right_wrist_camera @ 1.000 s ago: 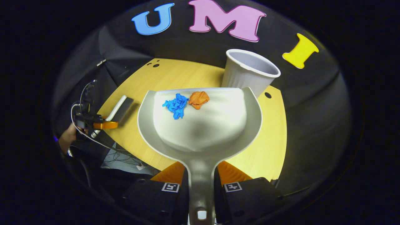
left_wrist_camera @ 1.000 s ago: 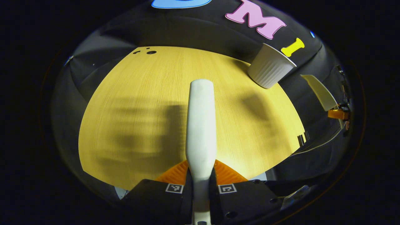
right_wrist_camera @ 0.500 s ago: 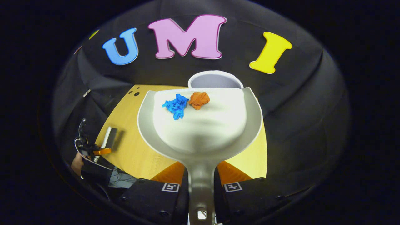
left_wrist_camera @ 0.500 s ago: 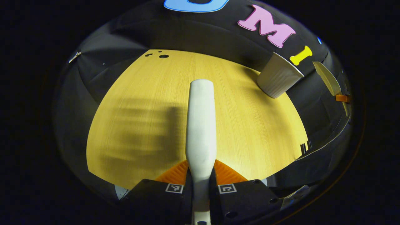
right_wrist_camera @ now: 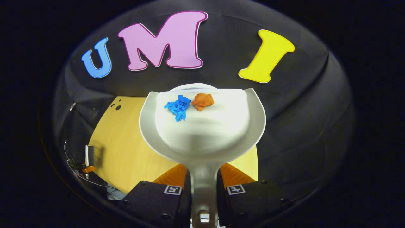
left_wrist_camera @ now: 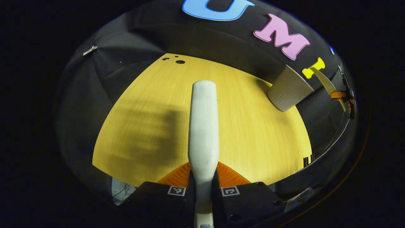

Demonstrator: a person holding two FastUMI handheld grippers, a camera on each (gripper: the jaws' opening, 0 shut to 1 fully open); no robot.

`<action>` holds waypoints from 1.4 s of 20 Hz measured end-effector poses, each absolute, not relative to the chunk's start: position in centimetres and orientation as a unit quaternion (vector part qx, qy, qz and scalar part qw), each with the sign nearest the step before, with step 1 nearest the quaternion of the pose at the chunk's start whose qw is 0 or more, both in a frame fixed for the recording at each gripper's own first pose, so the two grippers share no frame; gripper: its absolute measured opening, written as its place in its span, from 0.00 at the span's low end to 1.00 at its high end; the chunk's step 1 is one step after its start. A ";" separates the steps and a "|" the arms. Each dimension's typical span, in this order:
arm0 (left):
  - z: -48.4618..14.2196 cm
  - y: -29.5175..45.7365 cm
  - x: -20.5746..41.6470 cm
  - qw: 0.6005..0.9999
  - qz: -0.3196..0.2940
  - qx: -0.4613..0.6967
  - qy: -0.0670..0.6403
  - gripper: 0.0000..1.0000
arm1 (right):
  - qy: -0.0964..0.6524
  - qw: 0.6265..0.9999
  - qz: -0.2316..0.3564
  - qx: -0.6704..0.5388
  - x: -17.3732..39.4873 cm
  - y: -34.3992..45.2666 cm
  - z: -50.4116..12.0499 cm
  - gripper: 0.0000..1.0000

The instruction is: Pick up the small broom and dustpan from the desktop, sweep the trash into the dustpan with the broom, and then empty the trash into the garbage bin.

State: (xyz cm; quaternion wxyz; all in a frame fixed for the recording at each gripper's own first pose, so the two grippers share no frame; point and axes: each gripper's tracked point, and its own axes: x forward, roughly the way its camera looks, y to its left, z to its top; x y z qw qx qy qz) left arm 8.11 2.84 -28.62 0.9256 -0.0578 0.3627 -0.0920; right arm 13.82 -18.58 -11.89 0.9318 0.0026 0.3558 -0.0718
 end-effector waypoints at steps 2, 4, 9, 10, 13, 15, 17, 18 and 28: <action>-28.6 4.1 7.9 0.930 -0.068 -0.052 0.357 0.26 | 0.369 0.926 -0.070 0.023 15.5 -18.8 -12.7 0.37; -28.1 4.7 7.6 0.933 -0.057 -0.074 0.347 0.24 | 0.373 0.924 -0.078 0.022 17.1 -19.7 -13.3 0.37; -28.8 6.1 6.5 0.931 -0.033 -0.114 0.345 0.26 | 0.366 0.923 -0.120 -0.017 20.6 -22.7 -14.5 0.37; -28.8 6.2 6.4 0.930 -0.031 -0.120 0.347 0.26 | 0.361 0.921 -0.138 -0.044 21.2 -23.7 -14.8 0.32; -29.5 6.2 6.3 0.925 -0.022 -0.129 0.357 0.26 | 0.340 0.918 -0.180 -0.093 23.0 -25.9 -15.1 0.37; -29.4 6.1 6.3 0.926 -0.025 -0.119 0.359 0.26 | 0.329 0.918 -0.192 -0.113 22.8 -25.7 -15.1 0.37; -29.1 5.7 6.7 0.927 -0.029 -0.109 0.358 0.26 | 0.322 0.912 -0.202 -0.152 22.9 -26.3 -14.6 0.37; -29.0 5.4 6.8 0.927 -0.034 -0.107 0.358 0.27 | 0.318 0.908 -0.205 -0.179 23.1 -26.4 -14.2 0.37; -29.6 2.7 8.0 0.925 -0.052 -0.088 0.365 0.27 | 0.289 0.825 -0.195 -0.446 23.8 -27.7 -11.0 0.37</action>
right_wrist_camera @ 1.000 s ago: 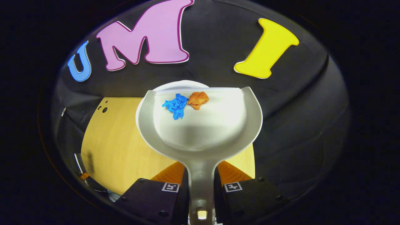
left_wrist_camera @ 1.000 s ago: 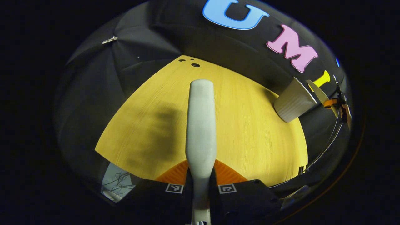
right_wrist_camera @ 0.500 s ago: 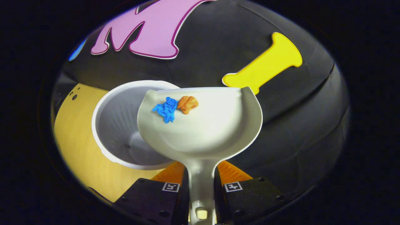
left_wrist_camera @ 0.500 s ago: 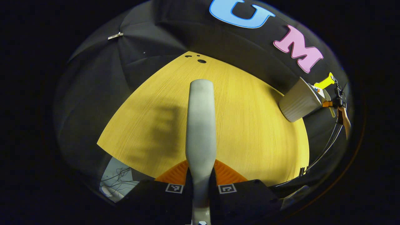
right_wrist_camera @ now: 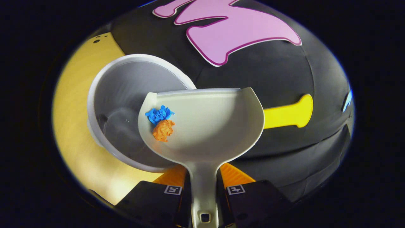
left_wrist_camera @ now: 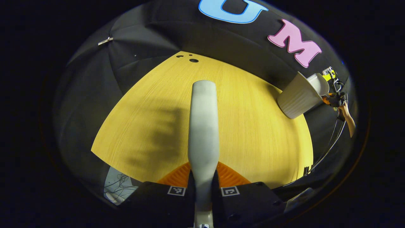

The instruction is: Pick up the small broom and dustpan from the desktop, sweep the trash into the dustpan with the broom, and then empty the trash into the garbage bin.

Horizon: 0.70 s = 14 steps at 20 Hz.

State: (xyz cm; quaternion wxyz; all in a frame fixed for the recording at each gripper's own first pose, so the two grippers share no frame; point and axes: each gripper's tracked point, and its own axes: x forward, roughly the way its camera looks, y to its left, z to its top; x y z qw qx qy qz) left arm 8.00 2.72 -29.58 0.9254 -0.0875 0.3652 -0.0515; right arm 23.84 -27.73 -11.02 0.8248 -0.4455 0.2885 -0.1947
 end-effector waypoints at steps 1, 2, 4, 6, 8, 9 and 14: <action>-29.7 2.6 7.9 0.925 -0.051 -0.089 0.366 0.27 | 0.285 0.818 -0.195 -0.460 23.8 -27.9 -10.7 0.36; -29.8 2.4 7.8 0.924 -0.051 -0.091 0.367 0.27 | 0.282 0.810 -0.196 -0.476 23.9 -27.9 -10.5 0.36; -30.1 2.3 7.6 0.923 -0.052 -0.094 0.370 0.26 | 0.277 0.789 -0.195 -0.512 23.9 -28.1 -10.2 0.36; -30.4 2.1 7.3 0.922 -0.051 -0.089 0.374 0.26 | 0.272 0.763 -0.193 -0.554 23.9 -28.2 -9.3 0.36; -30.7 1.9 7.2 0.919 -0.051 -0.087 0.380 0.26 | 0.262 0.736 -0.185 -0.596 23.4 -28.2 -8.3 0.32; -30.9 1.8 7.0 0.918 -0.051 -0.087 0.384 0.24 | 0.261 0.723 -0.181 -0.613 23.3 -28.6 -7.9 0.37; -30.9 0.8 6.9 0.917 -0.059 -0.088 0.385 0.27 | 0.251 0.683 -0.172 -0.664 21.1 -29.5 -5.8 0.36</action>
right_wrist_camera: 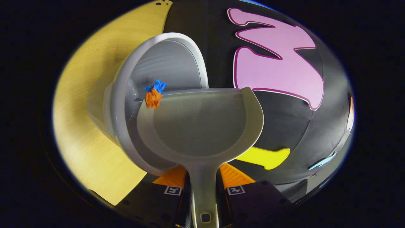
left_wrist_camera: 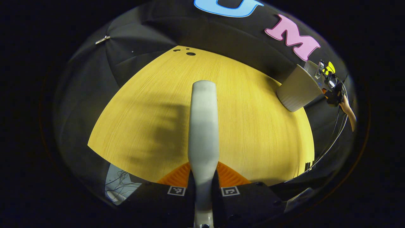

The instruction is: Pick up the small broom and dustpan from the desktop, sweep the trash into the dustpan with the broom, and then empty the trash into the garbage bin.

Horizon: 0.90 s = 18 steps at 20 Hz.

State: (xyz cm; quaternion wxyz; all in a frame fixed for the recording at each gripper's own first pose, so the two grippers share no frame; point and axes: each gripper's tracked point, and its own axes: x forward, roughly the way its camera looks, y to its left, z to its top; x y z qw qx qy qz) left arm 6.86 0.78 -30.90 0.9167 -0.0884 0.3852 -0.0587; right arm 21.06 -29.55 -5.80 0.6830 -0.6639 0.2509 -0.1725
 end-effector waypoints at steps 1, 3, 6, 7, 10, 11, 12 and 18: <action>-31.0 0.5 6.8 0.916 -0.060 -0.092 0.385 0.27 | 0.250 0.684 -0.173 -0.663 21.2 -29.5 -6.0 0.36; -31.1 0.5 6.8 0.917 -0.058 -0.088 0.385 0.27 | 0.255 0.693 -0.173 -0.651 21.6 -29.5 -6.3 0.40; -30.9 0.3 6.9 0.918 -0.059 -0.084 0.384 0.26 | 0.266 0.719 -0.175 -0.618 21.5 -29.9 -6.6 0.36; -31.0 0.3 6.9 0.918 -0.058 -0.081 0.385 0.27 | 0.270 0.734 -0.175 -0.598 21.3 -30.0 -6.7 0.36; -30.7 0.3 7.3 0.918 -0.060 -0.084 0.384 0.26 | 0.287 0.783 -0.177 -0.523 21.2 -30.0 -7.1 0.37; -30.5 0.1 7.4 0.918 -0.060 -0.090 0.382 0.26 | 0.291 0.801 -0.178 -0.492 21.0 -30.0 -7.0 0.40; -30.3 0.2 7.5 0.918 -0.059 -0.092 0.381 0.27 | 0.290 0.823 -0.179 -0.455 20.9 -29.8 -6.9 0.36; -30.0 1.3 7.7 0.919 -0.059 -0.082 0.380 0.26 | 0.286 0.887 -0.190 -0.309 20.4 -29.1 -5.5 0.37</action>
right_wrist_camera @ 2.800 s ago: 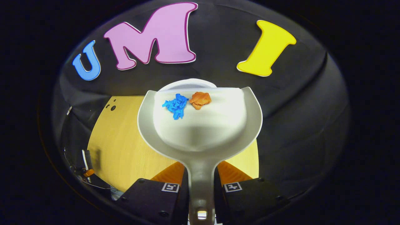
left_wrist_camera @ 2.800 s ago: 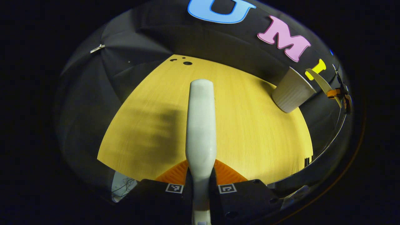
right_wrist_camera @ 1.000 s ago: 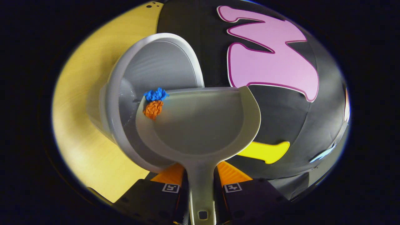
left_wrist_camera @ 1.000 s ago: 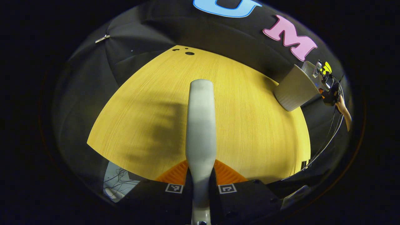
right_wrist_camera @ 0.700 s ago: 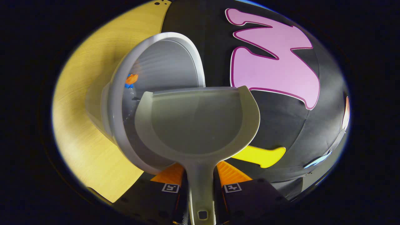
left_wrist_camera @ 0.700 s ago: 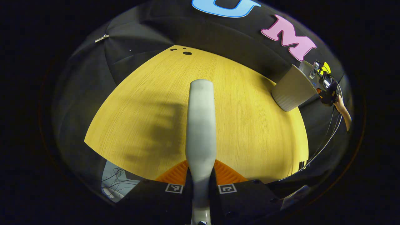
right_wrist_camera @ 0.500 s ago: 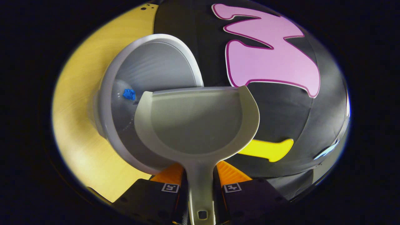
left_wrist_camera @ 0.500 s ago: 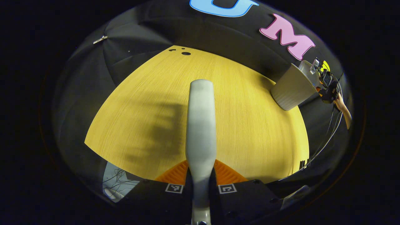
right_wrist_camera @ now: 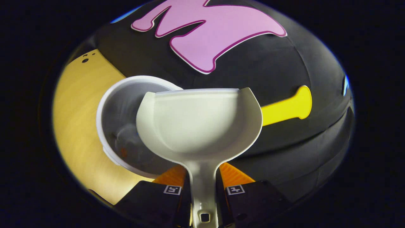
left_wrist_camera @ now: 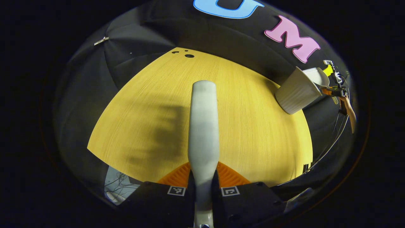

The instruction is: Pick up the small broom and dustpan from the desktop, sweep the trash into the dustpan with the broom, and then empty the trash into the garbage bin.

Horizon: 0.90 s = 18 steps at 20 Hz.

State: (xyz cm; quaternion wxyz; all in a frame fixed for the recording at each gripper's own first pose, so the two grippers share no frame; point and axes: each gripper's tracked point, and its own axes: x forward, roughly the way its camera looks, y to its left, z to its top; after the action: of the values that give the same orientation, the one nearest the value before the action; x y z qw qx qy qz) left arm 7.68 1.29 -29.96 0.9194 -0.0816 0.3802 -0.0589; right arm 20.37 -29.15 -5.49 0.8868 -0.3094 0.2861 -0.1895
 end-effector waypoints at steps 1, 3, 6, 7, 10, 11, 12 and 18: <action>-29.9 1.4 7.6 0.919 -0.060 -0.082 0.380 0.26 | 0.283 0.895 -0.189 -0.289 20.2 -28.8 -5.3 0.37; -29.9 1.3 7.4 0.917 -0.066 -0.089 0.382 0.27 | 0.266 0.919 -0.182 -0.228 20.7 -27.8 -4.9 0.37; -29.3 1.4 7.0 0.915 -0.076 -0.097 0.384 0.27 | 0.241 0.945 -0.172 -0.139 20.9 -26.5 -3.3 0.36; -29.1 1.6 6.9 0.915 -0.078 -0.093 0.384 0.25 | 0.233 0.950 -0.168 -0.122 21.0 -26.3 -3.2 0.34; -28.7 1.9 6.4 0.915 -0.087 -0.078 0.386 0.26 | 0.210 0.963 -0.153 -0.077 21.3 -25.9 -3.4 0.36; -28.7 2.0 6.2 0.915 -0.091 -0.070 0.388 0.27 | 0.206 0.966 -0.143 -0.056 21.5 -25.6 -3.4 0.36; -28.7 2.0 6.1 0.914 -0.094 -0.063 0.390 0.27 | 0.206 0.969 -0.132 -0.036 21.4 -25.3 -3.4 0.36; -29.8 1.4 5.5 0.911 -0.122 -0.021 0.393 0.25 | 0.213 0.975 -0.065 0.019 22.3 -24.1 -5.4 0.36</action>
State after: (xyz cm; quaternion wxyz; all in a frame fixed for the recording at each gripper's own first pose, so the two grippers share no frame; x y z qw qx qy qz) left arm 5.52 1.41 -29.80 0.9110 -0.0214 0.3933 -0.1222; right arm 22.32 -24.11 -5.39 0.9747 0.0186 0.2129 -0.0649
